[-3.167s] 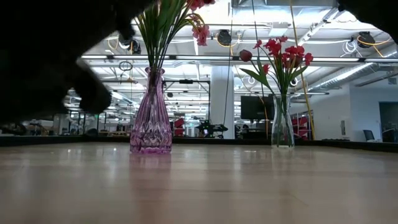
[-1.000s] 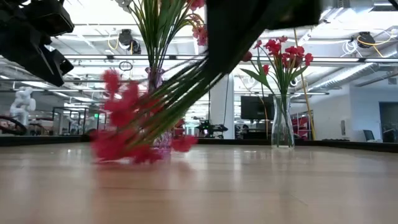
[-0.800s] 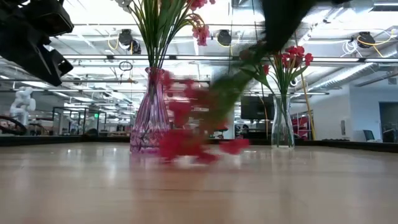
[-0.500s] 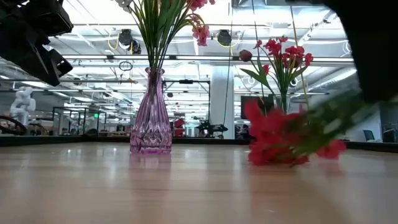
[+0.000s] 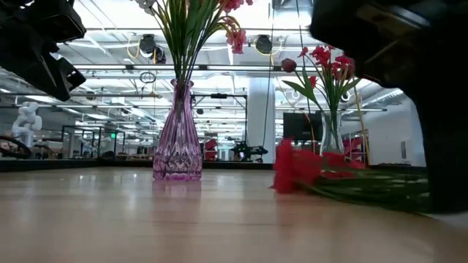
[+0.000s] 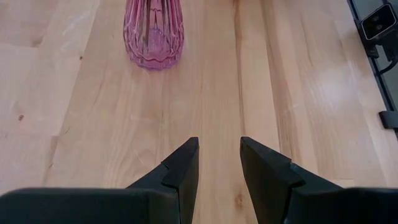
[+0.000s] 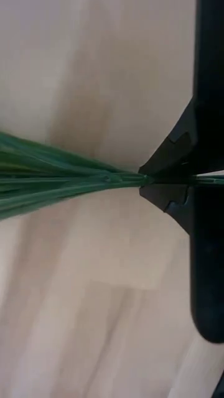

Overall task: Sort flowers into vase by color
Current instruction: Put the red flowers into the transparent vase

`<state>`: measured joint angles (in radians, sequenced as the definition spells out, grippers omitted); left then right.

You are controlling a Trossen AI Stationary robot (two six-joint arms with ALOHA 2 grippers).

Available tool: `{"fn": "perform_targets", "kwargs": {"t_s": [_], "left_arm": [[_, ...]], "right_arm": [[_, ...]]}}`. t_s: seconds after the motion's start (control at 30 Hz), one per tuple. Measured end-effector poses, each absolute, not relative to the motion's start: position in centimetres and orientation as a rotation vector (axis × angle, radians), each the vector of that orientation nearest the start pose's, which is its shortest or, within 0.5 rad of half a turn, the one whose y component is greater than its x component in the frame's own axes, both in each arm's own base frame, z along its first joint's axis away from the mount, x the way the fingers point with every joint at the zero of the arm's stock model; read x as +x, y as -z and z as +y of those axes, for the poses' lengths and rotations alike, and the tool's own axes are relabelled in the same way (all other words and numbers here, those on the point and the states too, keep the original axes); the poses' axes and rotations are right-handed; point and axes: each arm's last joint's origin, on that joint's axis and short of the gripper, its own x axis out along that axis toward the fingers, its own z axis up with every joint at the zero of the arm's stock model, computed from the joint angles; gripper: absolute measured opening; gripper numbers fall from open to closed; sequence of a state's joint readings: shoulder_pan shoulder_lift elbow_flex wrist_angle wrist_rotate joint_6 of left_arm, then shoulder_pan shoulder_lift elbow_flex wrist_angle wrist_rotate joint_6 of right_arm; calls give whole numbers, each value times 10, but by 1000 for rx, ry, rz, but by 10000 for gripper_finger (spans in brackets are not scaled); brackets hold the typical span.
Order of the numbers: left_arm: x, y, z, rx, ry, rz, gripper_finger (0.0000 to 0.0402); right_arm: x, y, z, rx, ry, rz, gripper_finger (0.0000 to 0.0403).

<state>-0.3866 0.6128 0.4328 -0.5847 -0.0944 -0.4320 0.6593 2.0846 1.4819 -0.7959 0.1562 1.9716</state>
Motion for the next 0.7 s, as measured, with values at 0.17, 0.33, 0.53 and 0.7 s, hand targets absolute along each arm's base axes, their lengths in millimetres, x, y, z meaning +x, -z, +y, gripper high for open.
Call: {"fn": "perform_targets", "kwargs": {"t_s": [0.17,0.33,0.53,0.7], "left_arm": [[117,-204,-45,-227,112,788,125],[118,-204,-44,-219,90,780,125],[120,-206,-43,-216,37,728,125],[126,-214,-44,-238,28,625,125]], "right_arm": [[281,-160,203,1086,849,1114,0],[246,-169,163,1012,727,1122,0],[222,-167,124,883,580,1116,1],[212,-166,111,806,546,1134,27]]}}
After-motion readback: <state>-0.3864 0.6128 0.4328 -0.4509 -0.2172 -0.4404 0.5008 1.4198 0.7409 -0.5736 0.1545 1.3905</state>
